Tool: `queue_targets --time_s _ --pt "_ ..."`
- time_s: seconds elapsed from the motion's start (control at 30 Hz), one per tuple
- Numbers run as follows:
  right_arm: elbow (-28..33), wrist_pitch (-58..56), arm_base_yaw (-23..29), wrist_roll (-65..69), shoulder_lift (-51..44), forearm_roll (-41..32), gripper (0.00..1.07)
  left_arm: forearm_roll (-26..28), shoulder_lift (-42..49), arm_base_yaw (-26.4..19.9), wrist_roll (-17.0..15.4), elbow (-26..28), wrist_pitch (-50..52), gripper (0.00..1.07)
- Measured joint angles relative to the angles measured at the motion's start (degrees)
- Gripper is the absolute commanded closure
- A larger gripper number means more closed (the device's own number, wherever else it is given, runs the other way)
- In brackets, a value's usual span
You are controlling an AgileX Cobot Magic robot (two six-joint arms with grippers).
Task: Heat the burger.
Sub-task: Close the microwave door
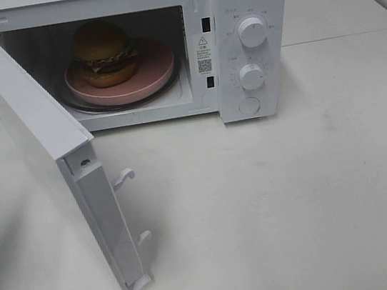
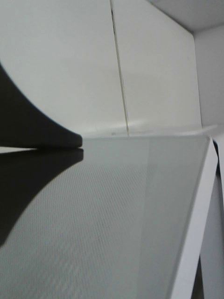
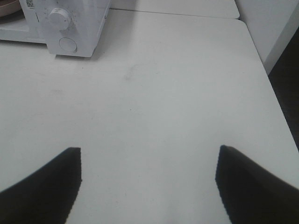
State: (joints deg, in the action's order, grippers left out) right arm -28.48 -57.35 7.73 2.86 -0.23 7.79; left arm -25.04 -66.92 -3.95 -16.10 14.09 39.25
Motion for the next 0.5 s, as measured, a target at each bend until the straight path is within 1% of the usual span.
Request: queue_targets --time_s 0.03,0.07,0.1,0.13,0.17,0.23,0.27,0.3,0.33,0.37,0.4,0.43,0.47,0.5 --pt "0.00 0.00 0.00 0.00 0.00 0.00 0.31 -1.78 -1.38 0.00 -1.09 0.00 1.95 1.07" --pt "0.00 0.00 0.00 0.00 0.00 0.00 0.31 -1.78 -1.38 0.00 -1.09 0.00 1.95 1.07" --pt "0.00 0.00 0.00 0.00 0.00 0.00 0.31 -4.30 -3.67 0.00 -2.06 0.00 4.81 1.07" --pt "0.00 0.00 0.00 0.00 0.00 0.00 0.31 -4.87 -4.87 0.34 -2.29 0.00 5.84 1.07" --pt "0.00 0.00 0.00 0.00 0.00 0.00 0.31 -4.87 -4.87 0.34 -2.29 0.00 5.84 1.07" --pt "0.00 0.00 0.00 0.00 0.00 0.00 0.31 -3.67 -8.48 3.78 -2.29 0.06 8.08 1.07" --pt "0.00 0.00 0.00 0.00 0.00 0.00 0.31 -3.67 -8.48 3.78 -2.29 0.06 8.08 1.07" --pt "0.00 0.00 0.00 0.00 0.00 0.00 0.31 -2.64 -9.22 5.27 -2.18 0.11 8.25 1.07" --pt "0.00 0.00 0.00 0.00 0.00 0.00 0.31 0.74 -10.49 8.37 -1.32 0.11 8.59 1.07" --pt "0.00 0.00 0.00 0.00 0.00 0.00 0.31 0.74 -10.49 8.37 -1.32 0.11 8.59 1.07" --pt "0.00 -0.06 0.00 0.00 0.00 0.00 0.31 2.41 -10.94 9.68 -0.63 0.17 8.77 1.07" --pt "0.00 -0.06 0.00 0.00 0.00 0.00 0.31 2.41 -10.94 9.68 -0.63 0.17 8.77 1.07" --pt "0.00 -0.06 0.00 0.00 0.00 0.00 0.31 6.82 -11.92 13.06 1.95 0.17 9.05 1.07" --pt "0.00 -0.06 0.00 0.00 0.00 0.00 0.31 8.65 -12.32 14.44 3.61 0.17 9.34 1.07"
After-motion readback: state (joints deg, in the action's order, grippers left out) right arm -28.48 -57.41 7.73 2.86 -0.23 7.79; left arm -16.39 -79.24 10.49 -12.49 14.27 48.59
